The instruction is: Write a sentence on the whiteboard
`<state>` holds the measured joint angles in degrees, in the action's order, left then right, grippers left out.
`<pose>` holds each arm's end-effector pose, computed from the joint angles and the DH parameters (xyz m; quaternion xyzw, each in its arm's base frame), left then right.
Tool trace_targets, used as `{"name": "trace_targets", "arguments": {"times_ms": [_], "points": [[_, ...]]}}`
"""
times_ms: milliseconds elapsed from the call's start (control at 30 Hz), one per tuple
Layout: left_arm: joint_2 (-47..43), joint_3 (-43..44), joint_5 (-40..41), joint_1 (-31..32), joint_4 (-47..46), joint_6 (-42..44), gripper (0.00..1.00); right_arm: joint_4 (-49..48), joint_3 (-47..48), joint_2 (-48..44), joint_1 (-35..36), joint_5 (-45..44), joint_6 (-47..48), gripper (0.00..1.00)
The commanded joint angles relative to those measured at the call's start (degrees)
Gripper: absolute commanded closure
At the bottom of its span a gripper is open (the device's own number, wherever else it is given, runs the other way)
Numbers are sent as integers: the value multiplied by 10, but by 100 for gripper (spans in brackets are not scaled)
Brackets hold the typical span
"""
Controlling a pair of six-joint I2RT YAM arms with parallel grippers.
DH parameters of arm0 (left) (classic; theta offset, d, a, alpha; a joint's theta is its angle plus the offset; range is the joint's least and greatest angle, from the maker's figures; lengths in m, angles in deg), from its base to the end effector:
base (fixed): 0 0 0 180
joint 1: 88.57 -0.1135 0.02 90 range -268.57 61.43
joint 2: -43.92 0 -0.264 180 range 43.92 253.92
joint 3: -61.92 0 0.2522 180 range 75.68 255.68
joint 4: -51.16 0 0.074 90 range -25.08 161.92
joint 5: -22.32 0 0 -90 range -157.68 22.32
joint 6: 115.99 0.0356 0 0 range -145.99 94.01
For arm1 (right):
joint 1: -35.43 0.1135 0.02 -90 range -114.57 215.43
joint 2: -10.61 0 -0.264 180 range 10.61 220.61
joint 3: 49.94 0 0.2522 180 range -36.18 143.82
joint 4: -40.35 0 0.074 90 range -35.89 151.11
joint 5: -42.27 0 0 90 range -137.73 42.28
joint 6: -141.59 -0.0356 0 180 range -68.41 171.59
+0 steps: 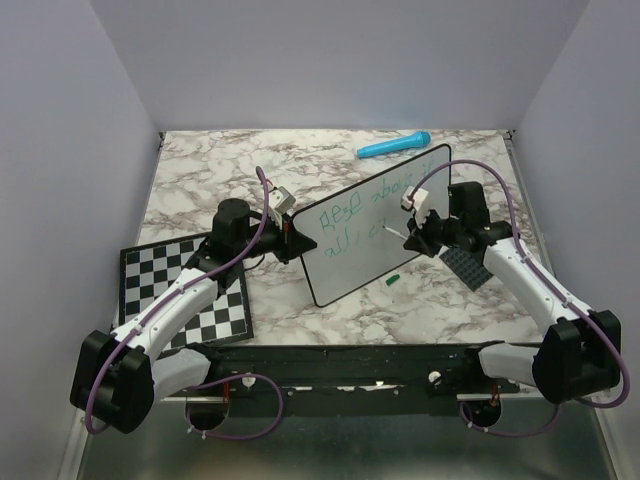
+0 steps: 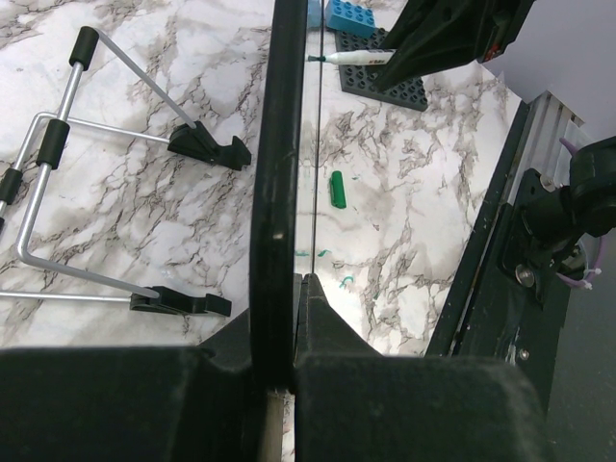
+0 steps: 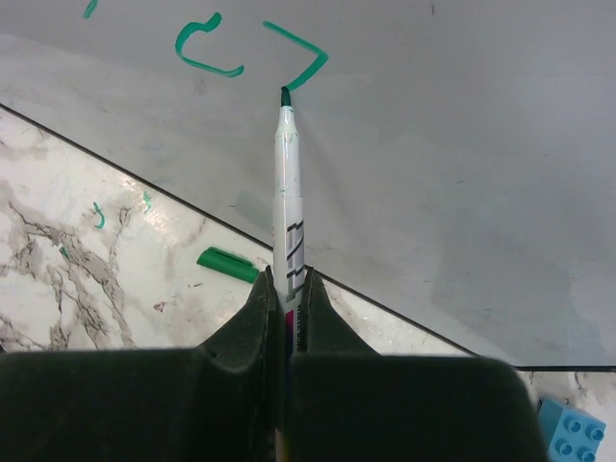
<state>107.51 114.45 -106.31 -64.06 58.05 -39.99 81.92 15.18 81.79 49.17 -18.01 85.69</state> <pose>0.2155 -0.1227 0.2702 0.2636 0.7422 -0.4356 0.4358 0.2448 0.0780 0.2592 -0.4501 0.7863 0.1736 0.3861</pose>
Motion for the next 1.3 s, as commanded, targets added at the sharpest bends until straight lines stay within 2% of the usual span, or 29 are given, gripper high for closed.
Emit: {"name": "trace_targets", "arguments": {"times_ms": [0, 833, 1267], "points": [[7, -13, 39, 2, 62, 49, 100, 11, -5, 12, -1, 19, 13, 99], [10, -13, 37, 2, 63, 50, 100, -1, 53, 11, 10, 14, -21, 99], [10, -12, 41, 3, 68, 60, 100, 40, 7, -101, -8, 53, 3, 100]]}}
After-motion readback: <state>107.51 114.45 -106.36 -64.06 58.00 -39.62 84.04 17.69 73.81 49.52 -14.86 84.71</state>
